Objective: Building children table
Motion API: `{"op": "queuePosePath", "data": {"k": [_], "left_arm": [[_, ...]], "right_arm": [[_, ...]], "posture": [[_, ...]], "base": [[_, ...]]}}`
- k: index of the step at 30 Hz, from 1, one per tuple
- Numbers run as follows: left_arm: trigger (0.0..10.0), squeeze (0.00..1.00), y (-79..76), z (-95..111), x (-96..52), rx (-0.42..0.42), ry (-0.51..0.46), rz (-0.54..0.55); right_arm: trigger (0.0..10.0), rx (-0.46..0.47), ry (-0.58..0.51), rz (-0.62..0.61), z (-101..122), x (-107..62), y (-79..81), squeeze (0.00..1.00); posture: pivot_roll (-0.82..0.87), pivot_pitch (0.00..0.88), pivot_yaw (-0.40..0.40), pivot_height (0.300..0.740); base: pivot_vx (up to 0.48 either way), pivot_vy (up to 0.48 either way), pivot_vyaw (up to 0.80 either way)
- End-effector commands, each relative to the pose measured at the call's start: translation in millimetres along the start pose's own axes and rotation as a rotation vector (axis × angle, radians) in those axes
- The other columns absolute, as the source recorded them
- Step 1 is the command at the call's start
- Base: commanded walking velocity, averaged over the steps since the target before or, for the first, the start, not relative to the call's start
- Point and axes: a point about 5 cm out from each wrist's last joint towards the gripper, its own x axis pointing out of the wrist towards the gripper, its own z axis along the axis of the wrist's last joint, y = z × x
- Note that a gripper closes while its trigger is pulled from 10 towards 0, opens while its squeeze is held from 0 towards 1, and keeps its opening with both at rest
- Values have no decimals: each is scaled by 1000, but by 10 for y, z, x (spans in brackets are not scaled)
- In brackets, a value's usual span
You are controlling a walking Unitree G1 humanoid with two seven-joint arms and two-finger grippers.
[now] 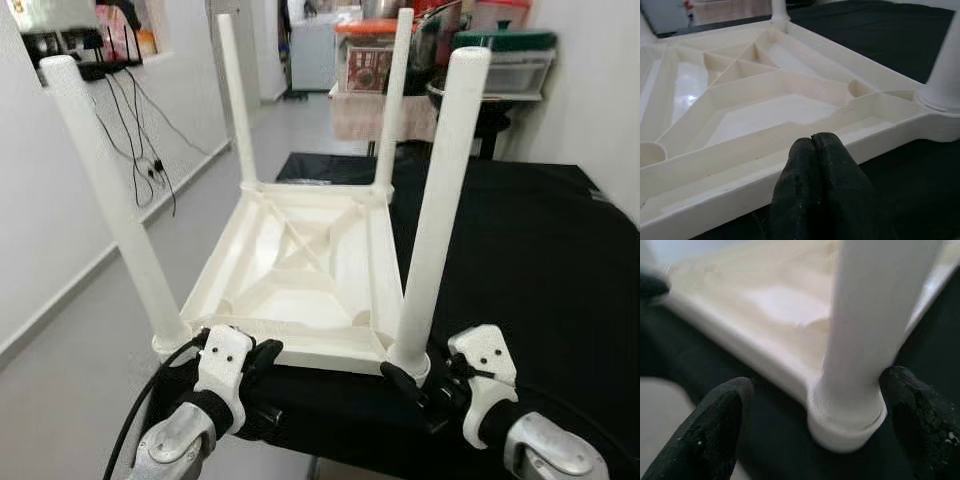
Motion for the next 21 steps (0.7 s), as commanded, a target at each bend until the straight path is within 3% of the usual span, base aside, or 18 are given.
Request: {"op": "queuePosePath", "data": {"k": [1, 6, 11, 15, 18, 21], "left_arm": [[10000, 0, -58, 17, 8, -2, -14, -44], [10000, 0, -69, 14, 7, -9, -14, -64], [10000, 0, -73, 12, 7, -9, -15, -67], [10000, 0, -77, 13, 5, -11, -16, -76], [10000, 0, -80, 13, -2, -17, -15, -92], [10000, 0, -35, 4, -32, -32, -4, -48]], "right_arm": [[10000, -12, 79, 45, -58, -47, 5, 0], [10000, -6, 239, 136, -99, -248, -90, 0], [10000, -31, 285, 168, -93, -322, -140, 0], [10000, -96, 300, 290, -52, -390, -107, 0], [10000, -154, 241, 353, 64, -331, -63, 0], [10000, -155, 137, 369, 252, -100, -5, 0]], "posture": [[-92, 0, -13, 740], [-93, 0, -12, 740], [-92, 0, -15, 740], [-88, 0, -18, 740], [-86, 0, -17, 740], [-73, 0, -15, 740]], "base": [[0, 0, 0], [0, 0, 0], [0, 0, 0], [0, 0, 0], [0, 0, 0], [0, 0, 0]]}}
